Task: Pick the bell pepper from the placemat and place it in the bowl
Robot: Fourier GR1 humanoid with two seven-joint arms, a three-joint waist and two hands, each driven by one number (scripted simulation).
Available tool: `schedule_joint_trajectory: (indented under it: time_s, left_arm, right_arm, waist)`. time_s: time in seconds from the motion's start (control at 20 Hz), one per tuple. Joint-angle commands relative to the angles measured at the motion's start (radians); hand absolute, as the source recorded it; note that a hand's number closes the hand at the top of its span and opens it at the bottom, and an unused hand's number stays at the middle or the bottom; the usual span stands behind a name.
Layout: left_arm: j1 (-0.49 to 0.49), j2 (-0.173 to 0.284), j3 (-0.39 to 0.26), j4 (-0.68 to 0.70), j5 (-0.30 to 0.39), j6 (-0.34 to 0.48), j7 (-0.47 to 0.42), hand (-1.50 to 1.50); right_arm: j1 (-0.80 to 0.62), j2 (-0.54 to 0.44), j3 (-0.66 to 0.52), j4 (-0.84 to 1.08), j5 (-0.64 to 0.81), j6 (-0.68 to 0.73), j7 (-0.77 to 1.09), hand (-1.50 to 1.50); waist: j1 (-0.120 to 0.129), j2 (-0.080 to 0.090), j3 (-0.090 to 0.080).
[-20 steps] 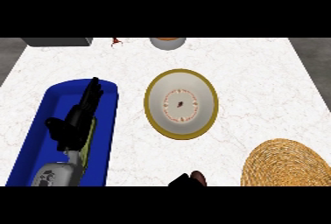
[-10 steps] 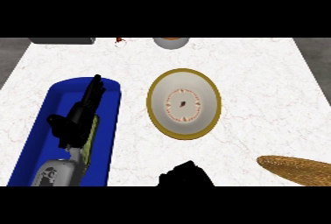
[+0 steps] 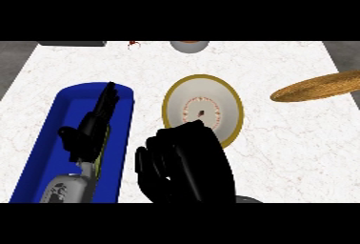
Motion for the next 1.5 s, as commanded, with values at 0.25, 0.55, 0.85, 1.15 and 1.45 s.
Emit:
schedule_joint_trajectory:
  time_s: [0.25, 0.55, 0.85, 1.15, 1.45]
  left_arm:
    - [-0.022, 0.010, 0.019, -0.022, 0.009, -0.009, 0.029, 0.00]
    - [-0.025, 0.023, 0.052, 0.036, 0.023, -0.034, -0.016, 0.00]
    - [0.012, 0.003, 0.036, 0.015, 0.001, -0.017, -0.049, 0.00]
    - [-0.025, 0.007, 0.031, 0.011, -0.004, -0.020, 0.002, 0.00]
    - [0.010, -0.029, 0.007, -0.001, -0.016, -0.003, -0.011, 0.00]
  right_arm:
    - [-0.247, 0.020, -0.257, 0.420, -0.004, -0.003, -0.149, 1.50]
    - [-0.242, -0.017, -0.342, 0.599, -0.011, -0.079, -0.317, 1.50]
    - [-0.212, 0.000, -0.404, 0.850, -0.003, -0.205, -0.469, 1.50]
    - [-0.241, 0.020, -0.492, 1.050, -0.183, -0.087, -0.608, -1.50]
    - [-0.265, 0.020, -0.580, 1.018, -0.310, 0.002, -0.775, -1.50]
  waist:
    - [-0.005, 0.004, 0.002]
    - [-0.011, 0.004, 0.002]
    - [-0.010, 0.004, 0.002]
    - [0.002, 0.010, 0.003]
    - [-0.012, 0.002, 0.003]
